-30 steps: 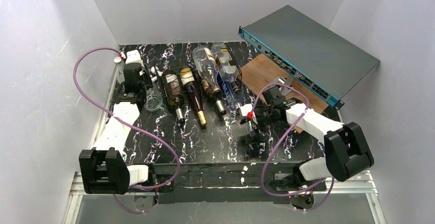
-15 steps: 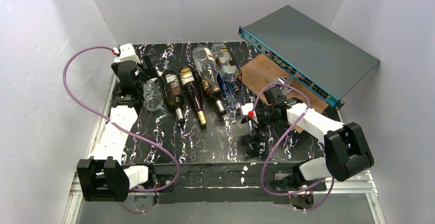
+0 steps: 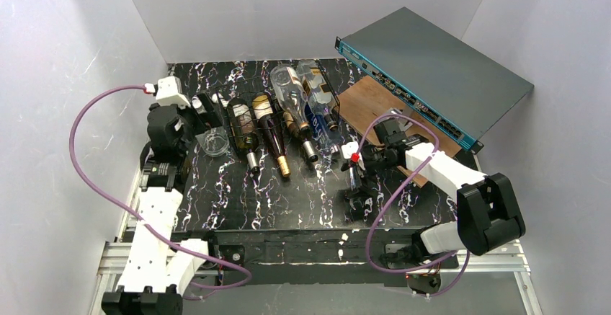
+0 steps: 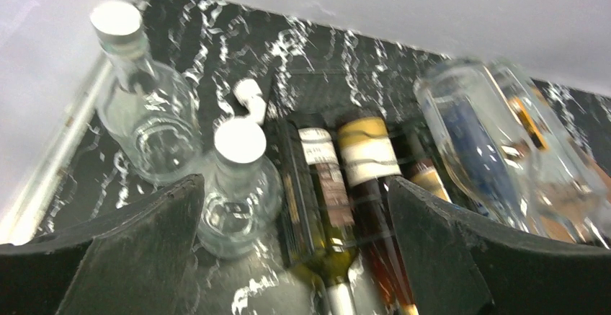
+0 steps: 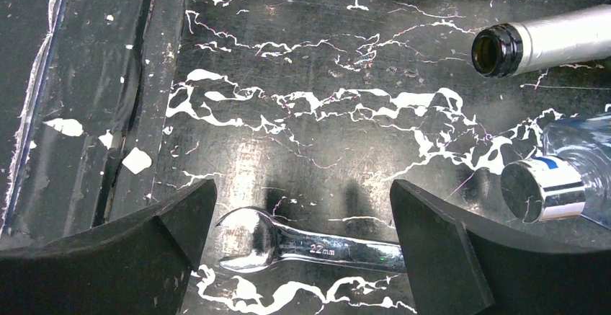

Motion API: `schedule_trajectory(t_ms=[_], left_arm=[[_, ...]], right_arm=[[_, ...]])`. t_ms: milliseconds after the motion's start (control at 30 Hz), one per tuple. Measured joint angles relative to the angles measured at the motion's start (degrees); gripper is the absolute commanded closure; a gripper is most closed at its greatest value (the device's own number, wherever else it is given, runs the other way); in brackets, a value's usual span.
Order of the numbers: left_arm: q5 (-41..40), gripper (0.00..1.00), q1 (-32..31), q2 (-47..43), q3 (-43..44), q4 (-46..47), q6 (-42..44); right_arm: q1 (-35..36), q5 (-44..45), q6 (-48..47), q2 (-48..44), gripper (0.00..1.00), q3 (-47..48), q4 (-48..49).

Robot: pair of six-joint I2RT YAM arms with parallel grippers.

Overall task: Take the wine bottle off the wine rack
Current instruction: Move the wine bottle to the center of the board.

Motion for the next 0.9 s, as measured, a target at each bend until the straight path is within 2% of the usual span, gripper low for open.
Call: schedule_trajectory(t_ms=[267,467,633,900], left_arm=[[11.17,0.02,0.00,-9.07,-0.74,-12.17,-4.28],[21.49,0.02,0.00,-13.44,-3.28,-16.92,-7.39],[29.20,0.02,0.00,-15.58,-9.03,-18.91,-8.48],[39.41,0.02,0.00,-17.79,-16.06,-17.35,-6.69]], right_arm=[[-0.79,0.68,-0.92,-4.11,0.00,2.47,-4.55],[-0.79,3.63,-0.68,-4.85,0.00,13.38,-12.55],[-0.79,6.62,5.66,-5.14,0.00,21.79,-16.33],[0.61,13.84,21.35,-3.37,0.00,30.38,-15.41]])
